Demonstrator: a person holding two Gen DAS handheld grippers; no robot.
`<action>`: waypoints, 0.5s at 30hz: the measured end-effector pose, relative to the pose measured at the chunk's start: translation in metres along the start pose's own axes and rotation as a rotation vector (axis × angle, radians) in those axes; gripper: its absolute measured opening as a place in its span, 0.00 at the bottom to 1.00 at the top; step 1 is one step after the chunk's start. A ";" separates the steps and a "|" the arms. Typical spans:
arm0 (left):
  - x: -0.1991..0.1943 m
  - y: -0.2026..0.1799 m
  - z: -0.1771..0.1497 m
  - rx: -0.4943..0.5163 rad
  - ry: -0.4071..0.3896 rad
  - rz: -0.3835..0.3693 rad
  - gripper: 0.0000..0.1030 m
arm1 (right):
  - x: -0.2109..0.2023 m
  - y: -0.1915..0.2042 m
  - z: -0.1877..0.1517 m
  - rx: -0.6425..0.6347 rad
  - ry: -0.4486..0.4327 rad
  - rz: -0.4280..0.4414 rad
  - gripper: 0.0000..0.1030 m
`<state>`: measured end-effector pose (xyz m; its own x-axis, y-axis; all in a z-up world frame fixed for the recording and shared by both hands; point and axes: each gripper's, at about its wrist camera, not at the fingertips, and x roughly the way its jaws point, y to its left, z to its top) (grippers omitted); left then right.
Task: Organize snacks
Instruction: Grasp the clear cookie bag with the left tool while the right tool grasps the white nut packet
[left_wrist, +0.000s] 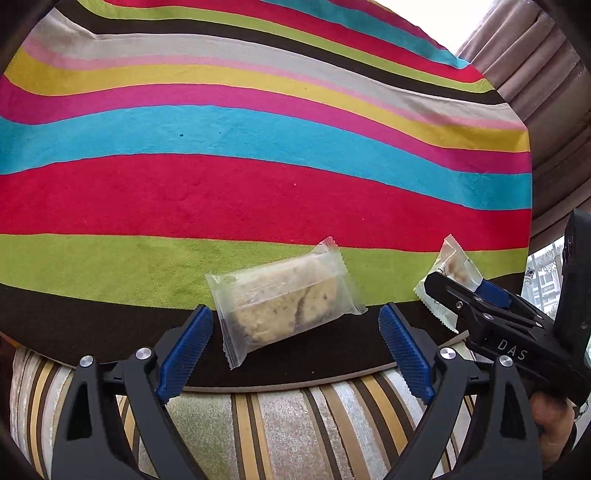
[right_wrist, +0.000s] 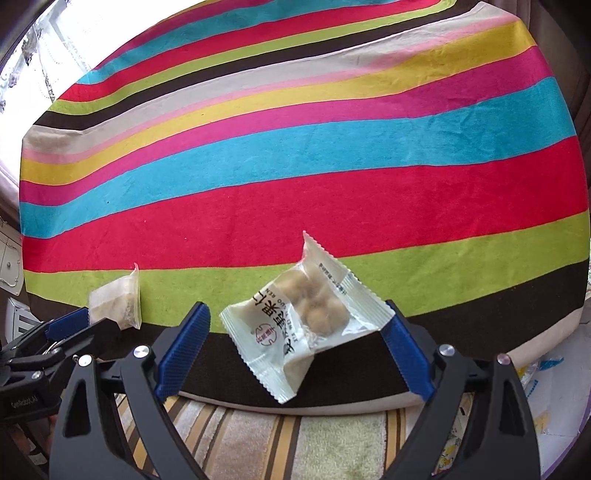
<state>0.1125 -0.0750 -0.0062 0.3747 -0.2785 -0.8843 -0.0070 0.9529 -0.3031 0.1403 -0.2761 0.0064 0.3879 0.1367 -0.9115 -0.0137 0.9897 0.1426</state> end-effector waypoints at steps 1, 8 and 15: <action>0.001 -0.001 0.000 0.001 -0.001 0.002 0.86 | 0.002 0.001 0.002 0.002 -0.001 0.000 0.89; 0.006 -0.007 0.005 0.005 -0.010 0.030 0.87 | 0.019 0.022 0.011 -0.047 -0.005 -0.084 0.89; 0.017 -0.024 0.006 0.047 0.000 0.166 0.85 | 0.021 0.028 0.007 -0.081 -0.022 -0.142 0.82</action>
<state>0.1244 -0.1023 -0.0114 0.3721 -0.1167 -0.9208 -0.0255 0.9904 -0.1358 0.1549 -0.2458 -0.0063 0.4112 -0.0054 -0.9115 -0.0310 0.9993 -0.0199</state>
